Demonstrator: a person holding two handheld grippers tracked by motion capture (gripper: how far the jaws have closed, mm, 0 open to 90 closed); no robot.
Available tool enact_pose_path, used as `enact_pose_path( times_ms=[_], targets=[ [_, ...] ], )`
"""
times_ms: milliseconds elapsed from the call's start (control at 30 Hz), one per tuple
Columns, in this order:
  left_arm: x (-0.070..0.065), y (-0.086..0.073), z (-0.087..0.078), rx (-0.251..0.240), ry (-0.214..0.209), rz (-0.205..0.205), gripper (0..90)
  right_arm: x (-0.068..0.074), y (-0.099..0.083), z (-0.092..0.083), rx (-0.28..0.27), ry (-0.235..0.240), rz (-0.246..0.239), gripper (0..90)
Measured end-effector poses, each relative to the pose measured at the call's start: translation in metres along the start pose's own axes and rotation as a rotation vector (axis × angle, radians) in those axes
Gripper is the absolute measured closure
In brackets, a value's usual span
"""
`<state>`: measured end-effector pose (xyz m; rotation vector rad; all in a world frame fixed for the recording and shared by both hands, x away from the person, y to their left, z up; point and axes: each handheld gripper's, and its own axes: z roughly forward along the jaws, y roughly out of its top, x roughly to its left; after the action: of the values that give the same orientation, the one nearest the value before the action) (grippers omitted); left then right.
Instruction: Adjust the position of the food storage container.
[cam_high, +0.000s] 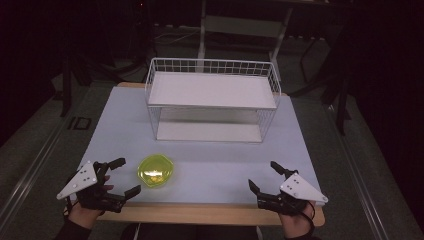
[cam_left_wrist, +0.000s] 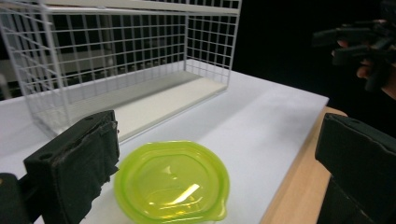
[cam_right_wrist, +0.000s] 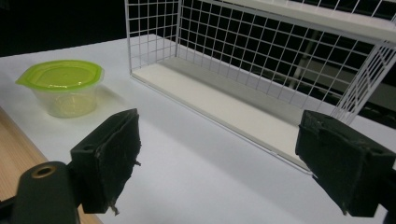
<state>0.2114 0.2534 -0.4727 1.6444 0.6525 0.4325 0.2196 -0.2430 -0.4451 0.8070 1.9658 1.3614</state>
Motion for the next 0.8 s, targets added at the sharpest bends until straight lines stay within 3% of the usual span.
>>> enact_pose_path(
  times_ms=[100, 300, 400, 500, 600, 800],
  targets=[
    [-0.005, 0.005, -0.002, -0.004, -0.013, 0.011, 0.7, -0.005, 0.002, -0.004, -0.037, 0.015, 0.026, 13.9],
    [-0.017, 0.015, -0.002, -0.007, -0.031, 0.043, 0.7, -0.007, 0.003, -0.002, -0.042, 0.039, 0.007, 13.8],
    [-0.02, 0.021, 0.0, 0.0, -0.057, 0.019, 0.7, -0.005, 0.005, -0.004, -0.069, 0.052, 0.0, 13.4],
    [-0.026, 0.028, 0.002, 0.002, -0.064, 0.026, 0.7, -0.004, 0.007, -0.006, -0.093, 0.062, 0.006, 13.3],
    [-0.03, 0.034, 0.003, 0.005, -0.095, 0.003, 0.7, -0.003, 0.008, -0.006, -0.094, 0.081, 0.013, 13.1],
    [-0.02, 0.047, 0.004, 0.004, -0.106, -0.032, 0.7, 0.0, 0.01, -0.004, -0.088, 0.085, -0.007, 13.7]
  ],
)
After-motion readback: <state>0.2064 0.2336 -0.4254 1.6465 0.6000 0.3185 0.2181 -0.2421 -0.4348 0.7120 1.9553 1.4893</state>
